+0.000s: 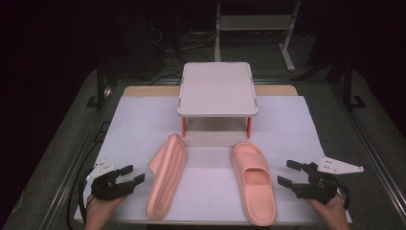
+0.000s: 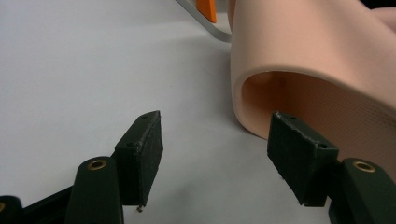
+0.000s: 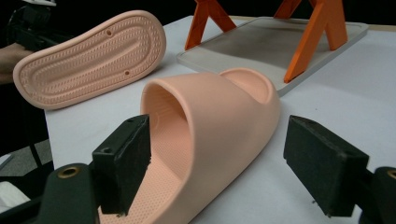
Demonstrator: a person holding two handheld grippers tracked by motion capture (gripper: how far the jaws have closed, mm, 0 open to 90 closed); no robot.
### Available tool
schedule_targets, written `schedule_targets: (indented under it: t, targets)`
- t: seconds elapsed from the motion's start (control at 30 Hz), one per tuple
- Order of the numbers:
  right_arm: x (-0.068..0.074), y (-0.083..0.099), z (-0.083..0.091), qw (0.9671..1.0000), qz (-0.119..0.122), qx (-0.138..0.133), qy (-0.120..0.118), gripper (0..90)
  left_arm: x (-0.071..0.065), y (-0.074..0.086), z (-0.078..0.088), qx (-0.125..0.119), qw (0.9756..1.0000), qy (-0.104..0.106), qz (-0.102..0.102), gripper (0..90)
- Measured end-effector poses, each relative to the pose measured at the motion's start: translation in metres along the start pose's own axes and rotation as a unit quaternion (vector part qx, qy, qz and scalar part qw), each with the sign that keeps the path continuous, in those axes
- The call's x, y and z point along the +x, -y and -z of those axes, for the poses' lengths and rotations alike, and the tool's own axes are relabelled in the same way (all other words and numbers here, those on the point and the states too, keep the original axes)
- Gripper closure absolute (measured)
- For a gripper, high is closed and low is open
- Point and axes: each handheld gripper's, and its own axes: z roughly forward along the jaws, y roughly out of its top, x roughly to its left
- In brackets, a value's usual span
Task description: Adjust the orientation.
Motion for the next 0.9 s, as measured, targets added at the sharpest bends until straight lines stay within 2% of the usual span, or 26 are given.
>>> schedule_targets:
  t: [0.13,0.27,0.47,0.73,0.9]
  targets:
    - [0.0,0.0,-0.002,1.0,0.001,0.008,-0.003,22.5,-0.003,-0.006,-0.016,0.013,0.9999,0.007,-0.007,37.5]
    - [0.0,0.0,-0.002,0.9999,0.003,0.008,-0.005,22.5,-0.007,-0.01,-0.03,0.023,0.9997,0.006,-0.008,37.6]
    - [0.002,0.001,-0.002,0.9999,0.005,0.011,-0.008,22.6,-0.013,-0.012,-0.037,0.031,0.9993,0.007,-0.018,39.1]
    - [0.003,0.001,-0.006,0.9998,0.007,0.017,-0.01,22.5,-0.014,-0.012,-0.043,0.029,0.9995,0.007,-0.01,39.1]
    - [0.005,0.001,-0.009,0.9996,0.01,0.024,-0.009,22.6,-0.019,-0.013,-0.044,0.032,0.9993,0.007,-0.019,42.2]
